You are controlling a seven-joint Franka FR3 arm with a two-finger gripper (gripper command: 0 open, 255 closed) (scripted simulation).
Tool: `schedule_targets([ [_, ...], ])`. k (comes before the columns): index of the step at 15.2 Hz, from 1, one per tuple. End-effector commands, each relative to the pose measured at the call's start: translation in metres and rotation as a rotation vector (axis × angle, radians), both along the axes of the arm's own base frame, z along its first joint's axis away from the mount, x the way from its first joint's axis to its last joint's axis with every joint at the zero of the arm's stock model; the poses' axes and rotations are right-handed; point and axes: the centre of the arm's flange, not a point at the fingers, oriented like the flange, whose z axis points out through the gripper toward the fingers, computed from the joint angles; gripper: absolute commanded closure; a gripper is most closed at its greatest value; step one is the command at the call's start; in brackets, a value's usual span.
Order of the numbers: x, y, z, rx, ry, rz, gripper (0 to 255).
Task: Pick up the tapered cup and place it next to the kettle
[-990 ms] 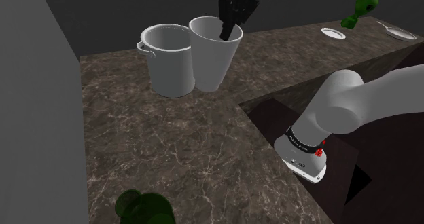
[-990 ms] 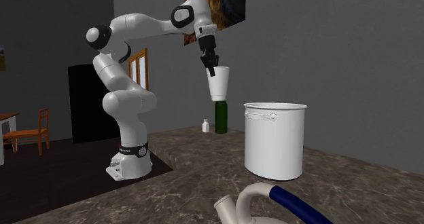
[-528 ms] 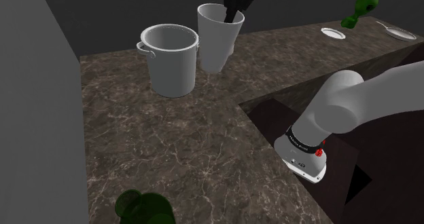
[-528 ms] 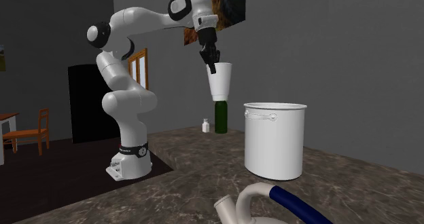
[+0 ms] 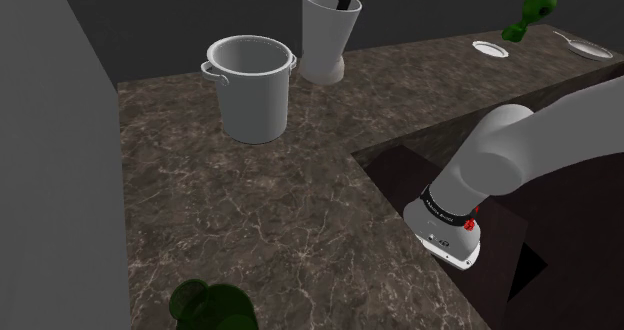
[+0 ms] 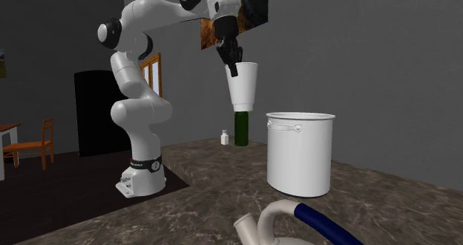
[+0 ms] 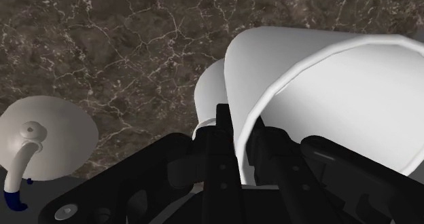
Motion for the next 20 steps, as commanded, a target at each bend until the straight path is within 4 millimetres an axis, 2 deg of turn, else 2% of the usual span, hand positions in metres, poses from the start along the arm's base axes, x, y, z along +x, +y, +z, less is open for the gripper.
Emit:
schedule_targets([
  [1,0.015,-0.023,-0.002,-0.001,0.0,0.001,255],
  [14,0.107,-0.167,-0.001,-0.001,0.0,0.001,255],
  [15,0.118,-0.184,-0.001,-0.001,0.0,0.001,255],
  [20,0.118,-0.184,-0.028,-0.001,0.0,0.001,255],
])
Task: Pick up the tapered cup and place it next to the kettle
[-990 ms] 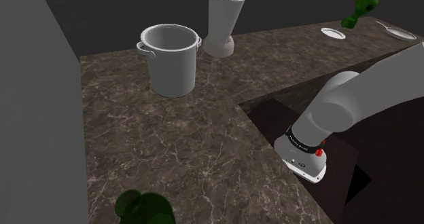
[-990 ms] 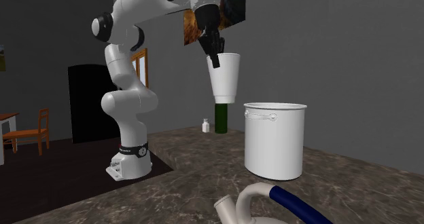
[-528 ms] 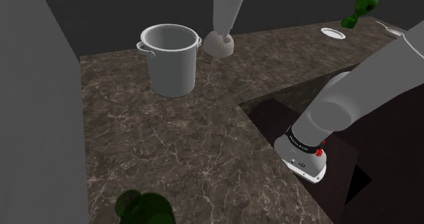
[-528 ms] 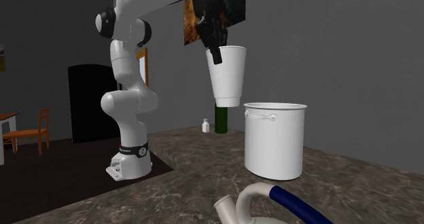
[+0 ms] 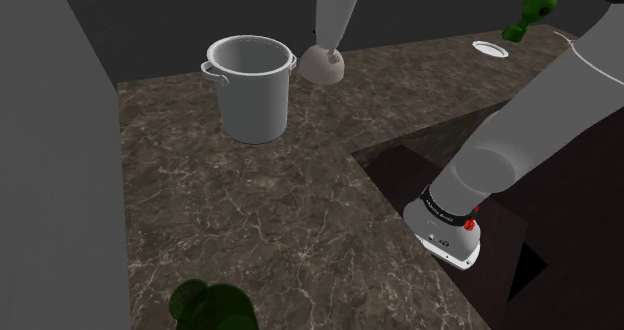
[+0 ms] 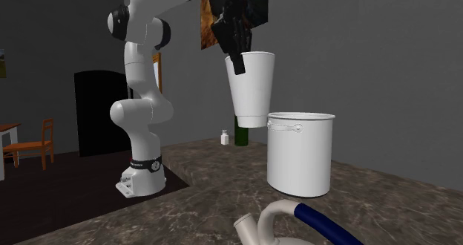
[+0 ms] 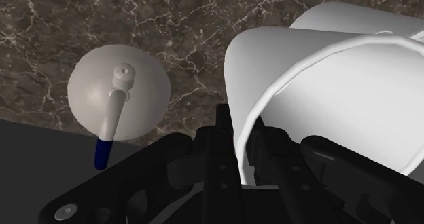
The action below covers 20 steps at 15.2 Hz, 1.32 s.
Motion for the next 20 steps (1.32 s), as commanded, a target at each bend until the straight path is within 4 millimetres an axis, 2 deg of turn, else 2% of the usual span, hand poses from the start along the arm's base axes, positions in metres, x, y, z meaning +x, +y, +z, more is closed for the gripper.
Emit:
schedule_targets([
  [1,0.0,-0.002,-0.011,0.0,-0.001,0.0,255],
  [20,0.0,-0.002,-0.111,0.0,-0.001,0.0,255],
])
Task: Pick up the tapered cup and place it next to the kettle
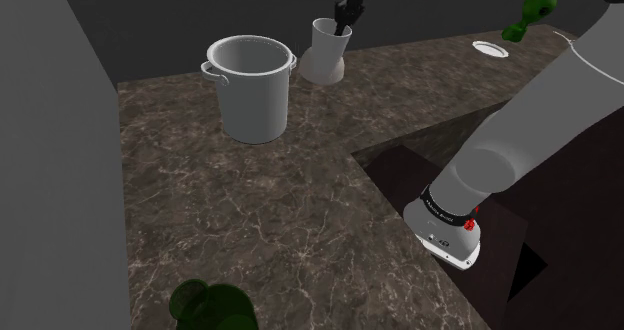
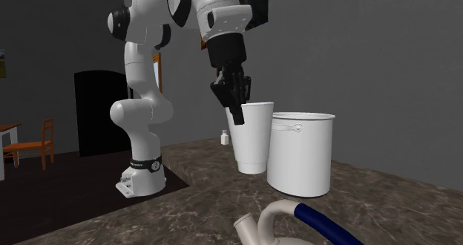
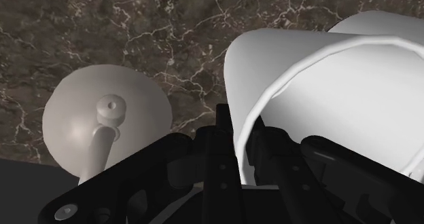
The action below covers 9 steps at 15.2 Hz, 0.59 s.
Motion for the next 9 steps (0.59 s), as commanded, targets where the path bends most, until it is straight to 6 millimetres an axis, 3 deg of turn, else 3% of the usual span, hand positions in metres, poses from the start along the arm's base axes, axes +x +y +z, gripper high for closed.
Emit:
schedule_targets([
  [1,0.0,0.0,-0.011,0.0,-0.001,0.0,255],
  [9,0.0,0.0,-0.053,0.0,-0.001,0.0,255],
])
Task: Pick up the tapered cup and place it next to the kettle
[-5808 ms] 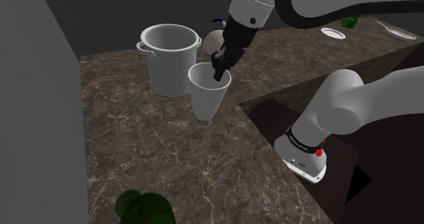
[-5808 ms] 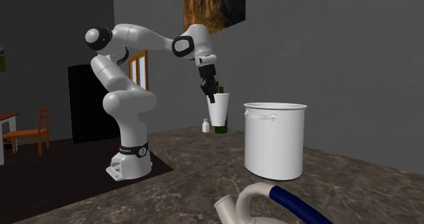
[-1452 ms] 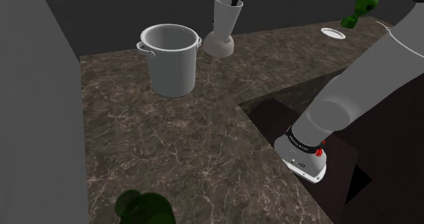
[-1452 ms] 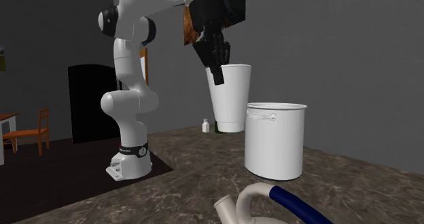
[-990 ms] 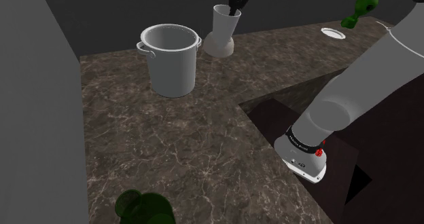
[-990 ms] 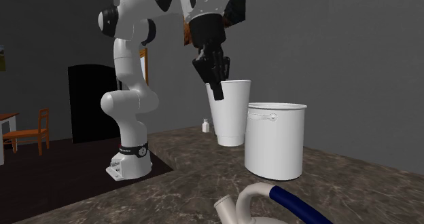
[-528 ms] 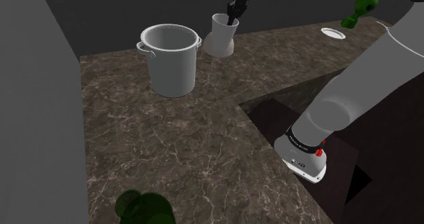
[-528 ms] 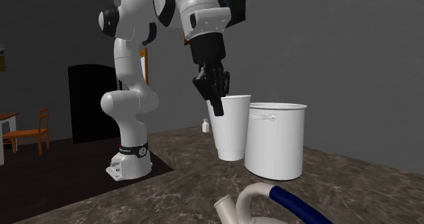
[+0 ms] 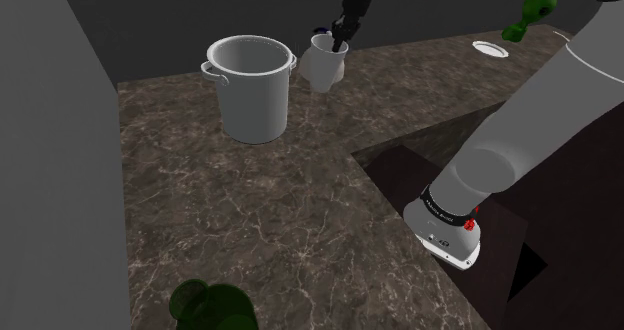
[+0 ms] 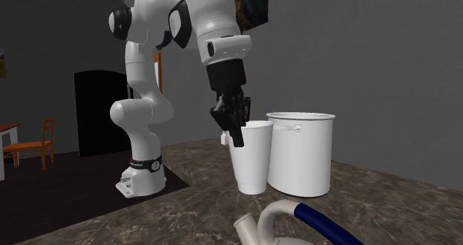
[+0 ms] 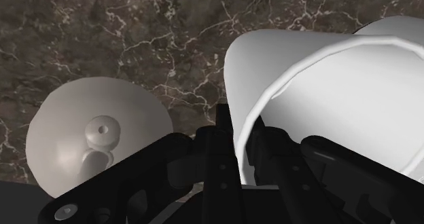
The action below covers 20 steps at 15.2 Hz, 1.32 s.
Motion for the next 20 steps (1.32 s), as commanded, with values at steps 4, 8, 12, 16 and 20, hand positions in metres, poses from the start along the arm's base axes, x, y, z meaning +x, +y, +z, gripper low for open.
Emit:
schedule_targets([
  [4,0.0,0.001,-0.026,0.0,-0.001,0.0,255],
  [8,0.0,0.001,-0.047,0.0,-0.001,0.0,255],
  [12,0.0,0.001,-0.065,0.0,-0.001,0.0,255],
  [16,0.0,0.001,-0.065,0.0,-0.001,0.0,255],
  [20,0.0,0.001,-0.065,0.0,-0.001,0.0,0],
])
